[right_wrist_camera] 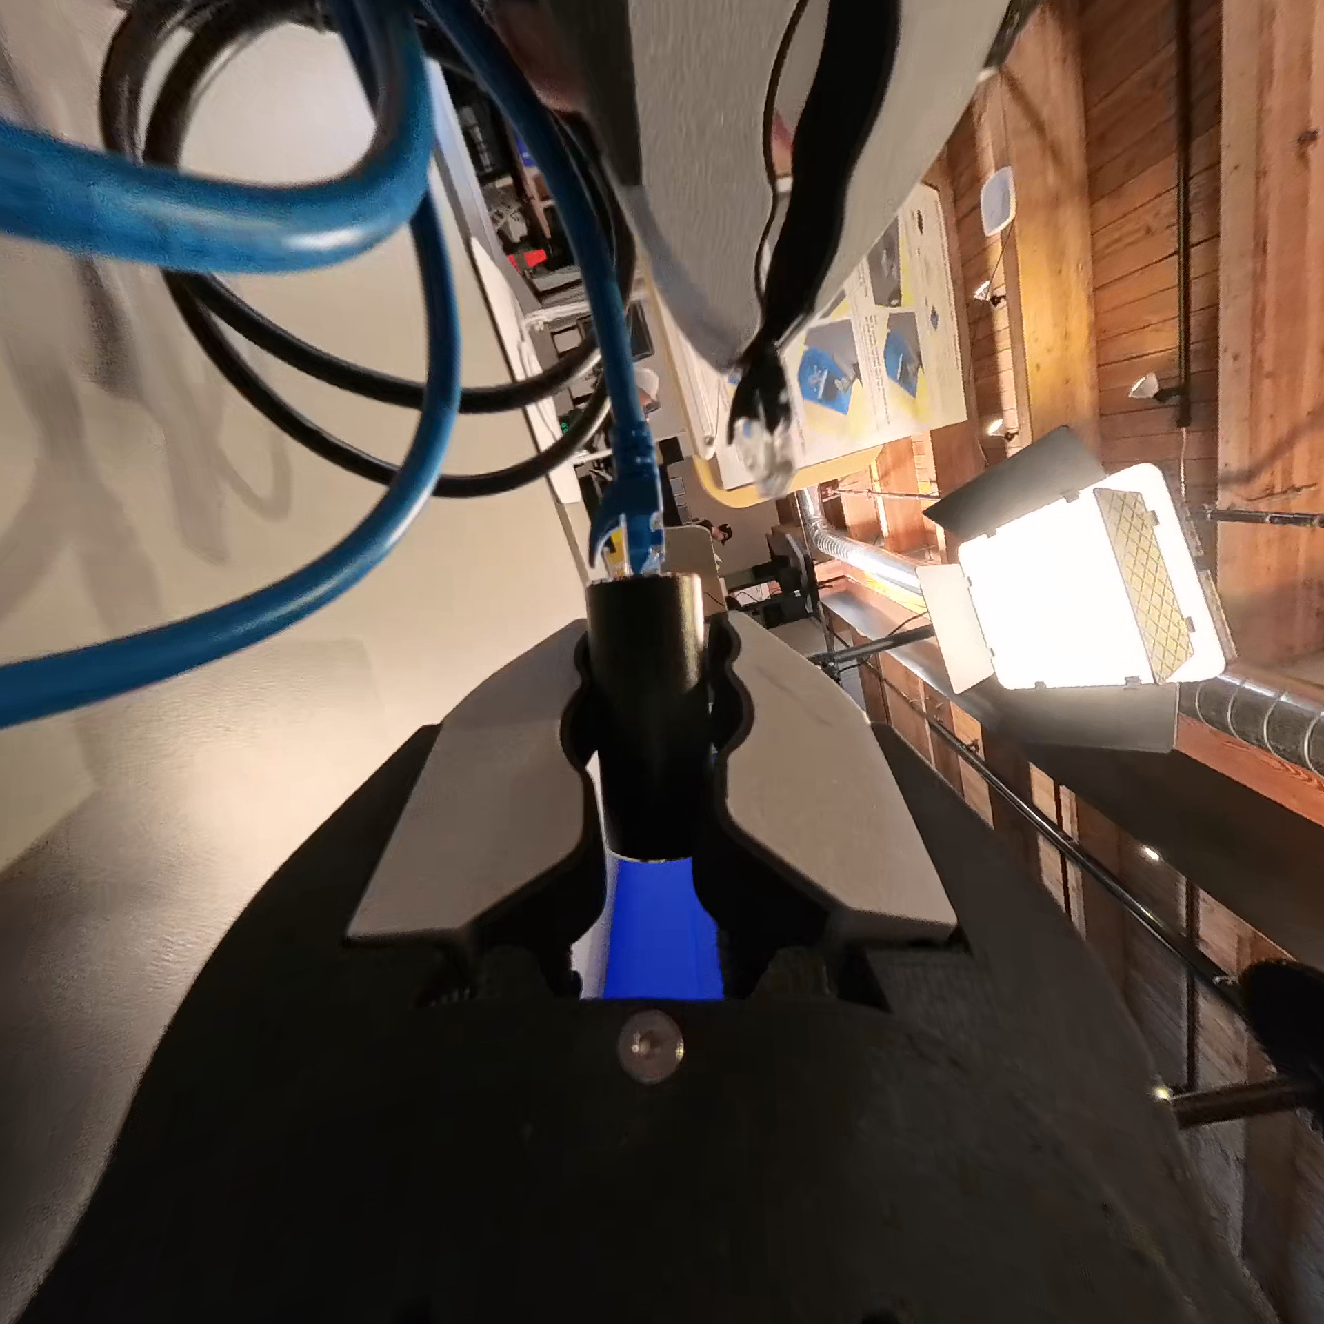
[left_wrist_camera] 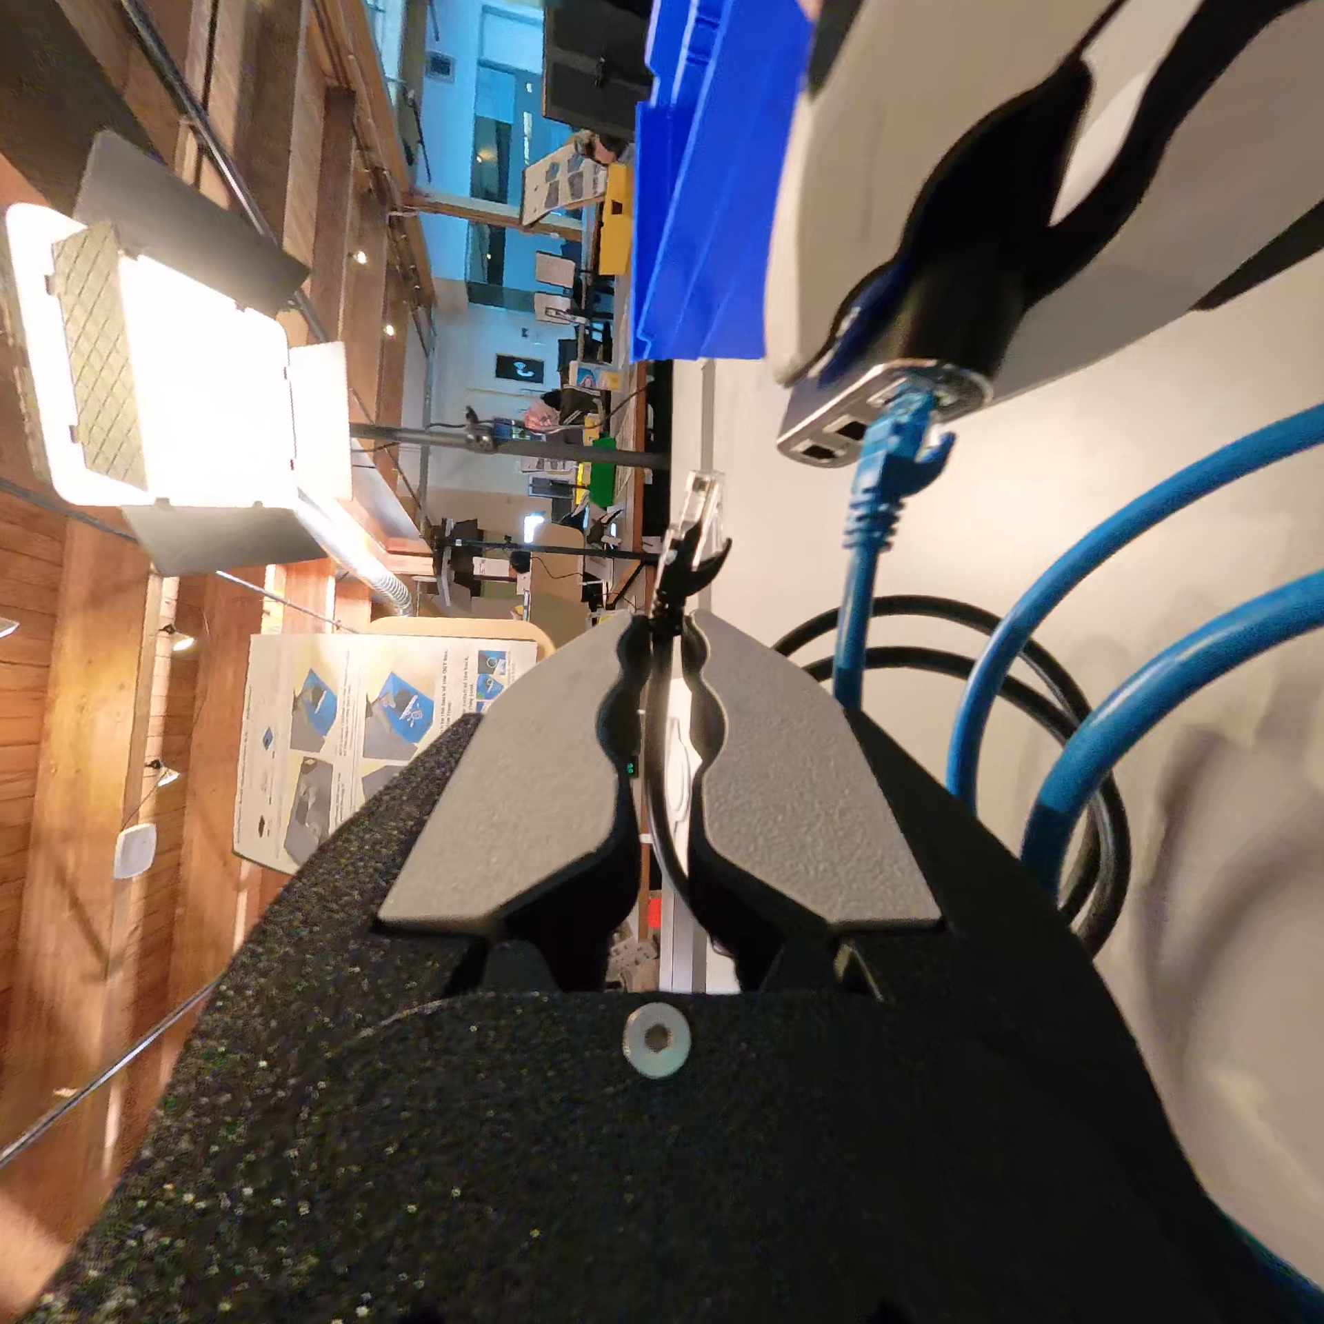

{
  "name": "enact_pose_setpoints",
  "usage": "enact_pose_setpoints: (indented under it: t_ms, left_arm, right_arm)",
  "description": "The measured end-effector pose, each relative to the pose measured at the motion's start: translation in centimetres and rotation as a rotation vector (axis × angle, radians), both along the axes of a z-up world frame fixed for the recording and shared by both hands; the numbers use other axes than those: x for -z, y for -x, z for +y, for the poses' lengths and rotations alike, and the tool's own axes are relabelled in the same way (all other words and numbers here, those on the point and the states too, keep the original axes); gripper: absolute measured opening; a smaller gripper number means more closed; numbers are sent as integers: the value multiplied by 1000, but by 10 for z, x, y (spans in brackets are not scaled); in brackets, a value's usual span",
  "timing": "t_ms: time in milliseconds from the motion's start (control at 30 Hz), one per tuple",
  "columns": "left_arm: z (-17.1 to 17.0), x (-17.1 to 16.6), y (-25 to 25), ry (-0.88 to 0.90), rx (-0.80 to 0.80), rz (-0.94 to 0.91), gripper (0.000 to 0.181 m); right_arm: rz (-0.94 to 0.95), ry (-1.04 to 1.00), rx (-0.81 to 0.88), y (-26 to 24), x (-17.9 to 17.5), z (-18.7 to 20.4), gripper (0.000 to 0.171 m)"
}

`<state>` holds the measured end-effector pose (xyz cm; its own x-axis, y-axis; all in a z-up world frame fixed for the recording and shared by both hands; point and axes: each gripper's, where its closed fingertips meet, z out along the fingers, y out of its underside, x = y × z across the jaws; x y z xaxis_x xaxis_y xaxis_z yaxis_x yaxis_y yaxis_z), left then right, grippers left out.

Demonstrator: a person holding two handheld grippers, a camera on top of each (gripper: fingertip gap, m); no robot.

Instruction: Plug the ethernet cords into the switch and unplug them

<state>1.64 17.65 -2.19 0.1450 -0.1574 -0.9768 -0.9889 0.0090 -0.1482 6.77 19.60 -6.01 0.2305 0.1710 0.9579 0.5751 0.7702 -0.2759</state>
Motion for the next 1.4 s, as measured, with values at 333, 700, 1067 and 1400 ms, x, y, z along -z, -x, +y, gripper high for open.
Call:
enact_pose_setpoints:
  t_ms: [333, 700, 1067, 1400]
  left_arm:
    - [-5, 27, -7, 123, -53, 137, 8]
    - [-12, 45, -4, 299, 78, -166, 9]
    - [-29, 33, 12, 341, 292, -613, 9]
    - [-30, 59, 3, 428, 281, -557, 9]
  right_arm:
    - [-62, -73, -29, 6, 6, -9, 29]
    - [-79, -80, -91, 12, 9, -19, 29]
    - [-25, -16, -212, 14, 5, -35, 29]
    - [-46, -19, -223, 15, 8, -37, 29]
